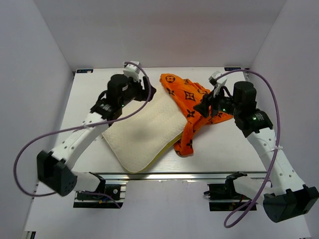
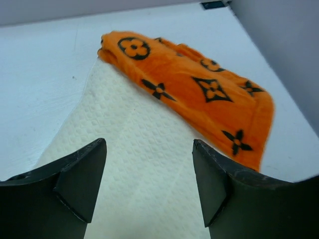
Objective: Put the pillow into the pillowcase
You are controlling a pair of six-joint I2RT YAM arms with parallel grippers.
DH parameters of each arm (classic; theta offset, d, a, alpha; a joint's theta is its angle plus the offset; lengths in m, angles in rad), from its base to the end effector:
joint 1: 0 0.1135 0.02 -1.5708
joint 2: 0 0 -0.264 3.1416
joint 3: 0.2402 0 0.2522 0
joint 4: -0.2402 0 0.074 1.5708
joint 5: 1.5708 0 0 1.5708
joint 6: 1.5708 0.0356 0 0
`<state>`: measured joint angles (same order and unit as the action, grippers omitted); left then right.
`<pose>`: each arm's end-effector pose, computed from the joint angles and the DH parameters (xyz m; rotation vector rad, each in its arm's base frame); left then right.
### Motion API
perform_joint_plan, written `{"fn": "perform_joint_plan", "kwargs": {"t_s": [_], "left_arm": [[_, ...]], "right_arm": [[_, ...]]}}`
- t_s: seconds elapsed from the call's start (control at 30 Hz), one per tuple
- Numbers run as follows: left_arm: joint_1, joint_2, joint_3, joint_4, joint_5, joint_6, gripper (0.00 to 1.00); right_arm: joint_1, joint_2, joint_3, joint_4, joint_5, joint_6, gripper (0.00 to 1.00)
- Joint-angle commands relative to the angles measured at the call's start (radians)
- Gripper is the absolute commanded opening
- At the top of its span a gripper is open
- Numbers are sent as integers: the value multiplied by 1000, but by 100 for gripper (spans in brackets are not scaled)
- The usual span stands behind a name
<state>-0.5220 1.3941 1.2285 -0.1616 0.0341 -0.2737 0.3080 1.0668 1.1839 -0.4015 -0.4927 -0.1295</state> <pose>0.2845 -0.1650 0.3570 0.2636 1.9210 -0.5688 0.2140 0.0857 0.4033 -0.7329 1.7094 0.5798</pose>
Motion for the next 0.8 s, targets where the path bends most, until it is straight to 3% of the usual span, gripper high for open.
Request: {"fn": "perform_joint_plan", "kwargs": {"t_s": [0.0, 0.07, 0.13, 0.3, 0.57, 0.77], "left_arm": [[-27, -162, 2, -117, 122, 65, 79], [-154, -178, -15, -204, 124, 126, 82], [-313, -184, -58, -254, 34, 148, 86], [-513, -179, -259, -168, -103, 149, 91], [-567, 8, -320, -50, -264, 215, 93], [-569, 89, -290, -35, -413, 263, 93]], "right_arm": [[-3, -31, -95, -49, 32, -4, 59], [-10, -48, -118, -57, 43, 11, 61], [-26, -67, -153, -60, 59, 53, 63], [-56, -108, -240, -56, 77, 235, 65], [-58, -93, -429, 71, -1, 439, 66], [-58, -7, -429, 158, 17, 476, 66]]}}
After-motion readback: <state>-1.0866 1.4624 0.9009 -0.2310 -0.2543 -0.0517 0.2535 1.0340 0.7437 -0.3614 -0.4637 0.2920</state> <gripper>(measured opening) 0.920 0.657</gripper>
